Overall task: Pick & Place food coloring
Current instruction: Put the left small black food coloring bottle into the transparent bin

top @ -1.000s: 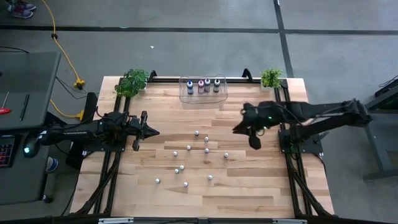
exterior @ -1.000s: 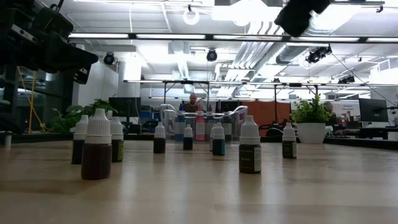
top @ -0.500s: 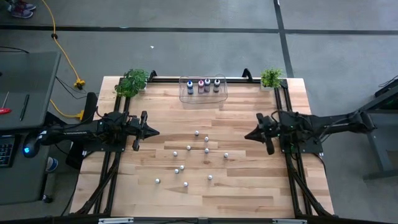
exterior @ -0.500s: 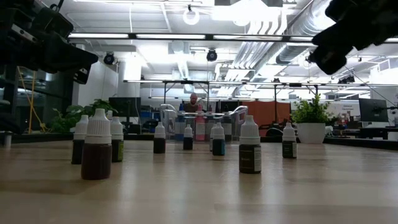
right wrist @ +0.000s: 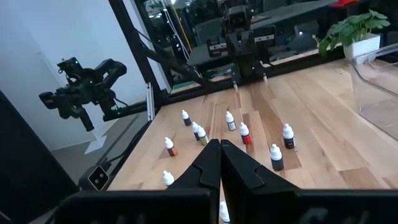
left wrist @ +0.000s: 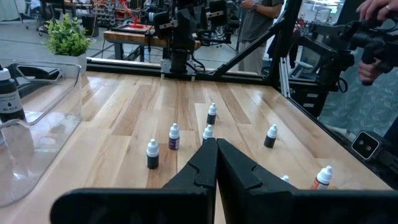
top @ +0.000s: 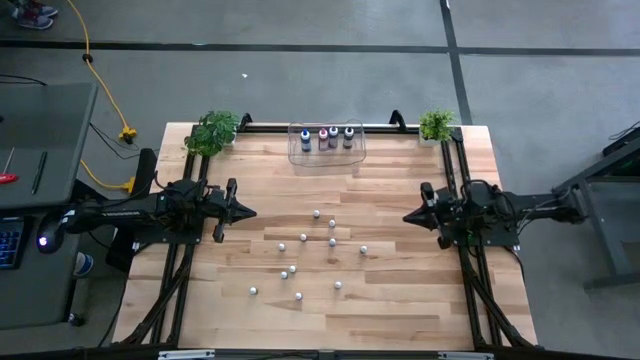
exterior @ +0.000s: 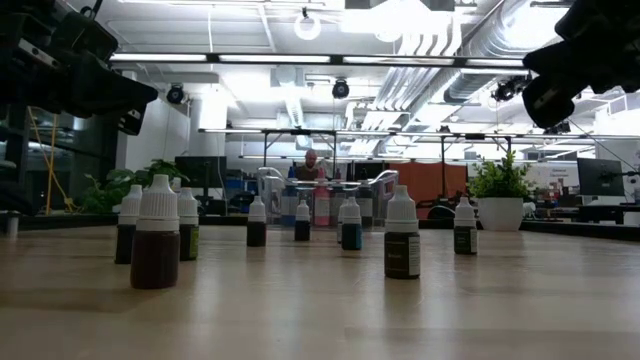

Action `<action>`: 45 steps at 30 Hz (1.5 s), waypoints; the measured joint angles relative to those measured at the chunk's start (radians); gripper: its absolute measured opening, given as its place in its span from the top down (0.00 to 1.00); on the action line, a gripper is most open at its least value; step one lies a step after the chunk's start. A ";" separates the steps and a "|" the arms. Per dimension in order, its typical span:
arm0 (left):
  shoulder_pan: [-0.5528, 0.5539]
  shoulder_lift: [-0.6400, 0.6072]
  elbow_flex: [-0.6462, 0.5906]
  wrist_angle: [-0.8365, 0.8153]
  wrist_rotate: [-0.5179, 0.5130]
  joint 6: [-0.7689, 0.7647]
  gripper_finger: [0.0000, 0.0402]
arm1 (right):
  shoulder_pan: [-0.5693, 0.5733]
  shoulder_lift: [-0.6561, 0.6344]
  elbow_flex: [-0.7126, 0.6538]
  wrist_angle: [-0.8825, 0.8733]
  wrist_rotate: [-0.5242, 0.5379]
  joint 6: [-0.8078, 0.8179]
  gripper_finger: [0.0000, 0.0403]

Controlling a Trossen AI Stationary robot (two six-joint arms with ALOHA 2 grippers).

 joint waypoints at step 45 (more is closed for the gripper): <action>0.000 0.000 0.000 0.000 0.000 0.000 0.99 | -0.069 -0.049 -0.111 0.040 0.108 -0.176 1.00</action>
